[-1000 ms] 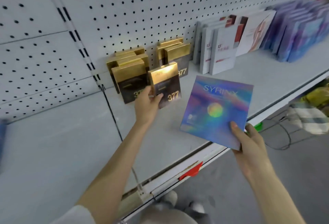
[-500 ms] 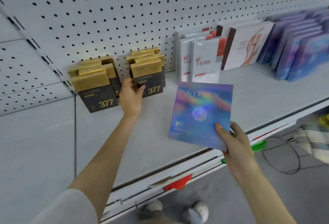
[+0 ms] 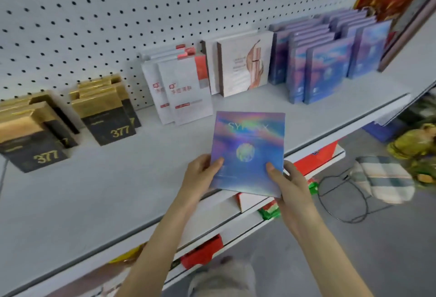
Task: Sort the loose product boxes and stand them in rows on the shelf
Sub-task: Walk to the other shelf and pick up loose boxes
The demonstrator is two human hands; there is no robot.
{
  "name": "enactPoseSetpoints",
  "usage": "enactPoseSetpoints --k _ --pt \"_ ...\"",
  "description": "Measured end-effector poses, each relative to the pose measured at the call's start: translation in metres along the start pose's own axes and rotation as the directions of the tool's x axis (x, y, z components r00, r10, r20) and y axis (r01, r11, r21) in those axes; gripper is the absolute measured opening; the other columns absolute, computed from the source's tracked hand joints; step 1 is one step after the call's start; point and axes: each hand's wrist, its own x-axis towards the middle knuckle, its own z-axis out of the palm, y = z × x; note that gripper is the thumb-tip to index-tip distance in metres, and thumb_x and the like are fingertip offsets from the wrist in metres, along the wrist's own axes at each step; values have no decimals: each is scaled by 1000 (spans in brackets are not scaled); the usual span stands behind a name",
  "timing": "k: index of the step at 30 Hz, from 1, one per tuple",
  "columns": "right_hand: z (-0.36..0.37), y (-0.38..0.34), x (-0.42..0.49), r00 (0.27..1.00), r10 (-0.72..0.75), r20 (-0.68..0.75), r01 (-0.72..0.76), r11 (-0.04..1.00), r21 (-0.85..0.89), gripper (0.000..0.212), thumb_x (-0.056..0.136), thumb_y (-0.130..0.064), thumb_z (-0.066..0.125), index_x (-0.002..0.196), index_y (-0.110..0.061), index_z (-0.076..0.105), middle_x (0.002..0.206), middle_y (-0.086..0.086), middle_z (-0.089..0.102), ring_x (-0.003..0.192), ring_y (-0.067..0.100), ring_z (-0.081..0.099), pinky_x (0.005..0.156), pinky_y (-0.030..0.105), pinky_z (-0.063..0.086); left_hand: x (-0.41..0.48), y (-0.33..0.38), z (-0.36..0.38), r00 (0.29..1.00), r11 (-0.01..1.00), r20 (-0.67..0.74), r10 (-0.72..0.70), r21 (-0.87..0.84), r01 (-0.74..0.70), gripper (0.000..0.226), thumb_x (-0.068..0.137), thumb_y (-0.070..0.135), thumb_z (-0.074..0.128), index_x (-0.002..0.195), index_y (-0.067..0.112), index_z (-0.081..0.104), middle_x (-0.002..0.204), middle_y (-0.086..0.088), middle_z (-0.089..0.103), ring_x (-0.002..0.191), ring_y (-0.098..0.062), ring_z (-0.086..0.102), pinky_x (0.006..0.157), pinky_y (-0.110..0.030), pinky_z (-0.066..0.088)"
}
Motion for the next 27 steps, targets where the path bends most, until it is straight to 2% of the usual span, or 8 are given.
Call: enactPoseSetpoints --k 4,7,10,13,18,23,25,27 --pt "-61 -28 13 996 -59 -71 52 995 -91 31 80 -15 72 108 -5 64 100 11 73 84 23 67 74 33 53 0 12 62 993 1000 119 14 12 -16 26 80 30 72 80 5 66 78 -9 64 67 -9 55 63 -26 45" --pt "-105 -52 35 983 -170 -74 145 954 -264 16 87 -8 67 103 -7 66 94 7 72 80 19 64 68 23 51 10 17 106 990 997 129 59 31 -64 54 60 52 70 79 2 66 72 -10 66 67 -16 57 68 -39 50" --pt "-141 -76 64 975 -218 -48 186 912 -366 9 86 -10 69 92 -16 69 82 -5 72 73 13 61 61 19 49 26 28 148 992 998 115 58 22 -61 30 66 32 80 79 8 70 67 1 69 64 -12 61 67 -38 53" --pt "-175 -105 104 983 -186 11 174 899 -401 24 75 -31 78 94 -17 73 91 5 74 78 21 64 69 38 52 49 42 191 991 996 104 83 1 -84 20 64 32 81 74 18 70 65 3 70 64 -12 63 68 -35 53" --pt "-233 -155 179 984 -169 55 174 859 -481 19 85 0 67 101 -9 71 90 7 75 73 17 68 61 24 54 97 59 269 992 993 52 115 12 -115 48 58 54 67 79 10 65 76 -17 68 67 -25 61 72 -54 53" --pt "-296 -188 246 988 -122 91 152 806 -572 24 84 1 67 99 -17 72 90 -2 76 80 17 68 74 35 56 127 70 348 994 994 24 104 44 -105 25 64 47 67 74 24 70 73 4 73 68 -18 67 75 -48 55" --pt "-314 -200 265 990 -119 72 139 799 -585 24 84 2 67 100 -15 71 84 -7 76 76 12 67 69 26 56 137 73 374 994 993 19 104 52 -104 10 69 35 68 76 29 70 77 7 74 75 -18 71 76 -47 56" --pt "-326 -213 284 992 -107 66 125 801 -585 23 85 2 66 98 -16 71 80 -7 74 70 8 65 60 20 52 150 80 397 995 995 3 97 26 -97 12 71 27 69 78 36 70 80 9 74 79 -18 71 77 -46 57"
